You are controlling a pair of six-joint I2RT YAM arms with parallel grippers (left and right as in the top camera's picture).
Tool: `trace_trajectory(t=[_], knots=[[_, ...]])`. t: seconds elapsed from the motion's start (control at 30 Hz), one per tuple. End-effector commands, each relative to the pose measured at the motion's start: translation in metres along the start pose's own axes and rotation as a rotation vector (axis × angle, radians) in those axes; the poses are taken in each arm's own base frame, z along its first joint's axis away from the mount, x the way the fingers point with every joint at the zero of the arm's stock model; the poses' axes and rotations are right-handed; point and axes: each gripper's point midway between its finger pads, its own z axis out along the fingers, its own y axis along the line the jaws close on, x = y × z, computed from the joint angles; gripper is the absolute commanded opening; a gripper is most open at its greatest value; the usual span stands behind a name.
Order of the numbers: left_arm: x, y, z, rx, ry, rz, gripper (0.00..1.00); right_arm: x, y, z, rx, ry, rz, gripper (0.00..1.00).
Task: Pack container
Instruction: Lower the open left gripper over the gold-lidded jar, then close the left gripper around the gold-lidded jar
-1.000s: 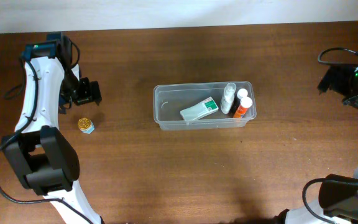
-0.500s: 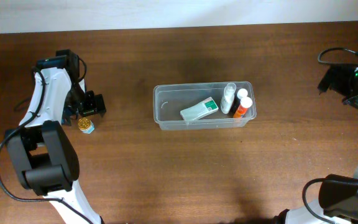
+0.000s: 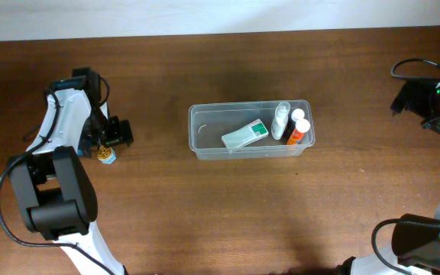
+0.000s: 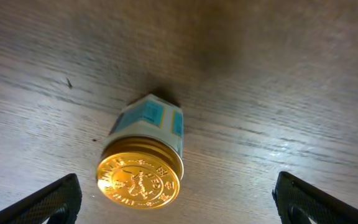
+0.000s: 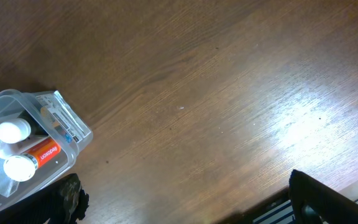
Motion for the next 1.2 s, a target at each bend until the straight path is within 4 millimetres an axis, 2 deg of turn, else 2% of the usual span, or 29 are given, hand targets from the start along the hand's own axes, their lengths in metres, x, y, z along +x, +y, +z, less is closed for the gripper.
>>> trace_trajectory(t=[0.0, 0.33, 0.97, 1.1, 1.17], knots=[[0.0, 0.004, -0.005, 0.02, -0.02, -0.028, 0.99, 0.001, -0.002, -0.008, -0.005, -0.023, 0.013, 0.98], [0.004, 0.02, 0.009, 0.046, 0.0, -0.083, 0.99, 0.001, -0.002, -0.008, -0.005, -0.023, 0.013, 0.98], [-0.003, 0.017, 0.022, 0.064, -0.042, -0.082, 0.99, 0.001, -0.002, -0.008, -0.005, -0.023, 0.013, 0.98], [-0.007, 0.016, 0.022, 0.065, -0.056, -0.082, 0.9, 0.001, -0.002, -0.008, -0.005, -0.023, 0.013, 0.98], [-0.007, 0.016, 0.022, 0.066, -0.057, -0.082, 0.89, 0.001, -0.002, -0.008, -0.005, -0.023, 0.013, 0.98]])
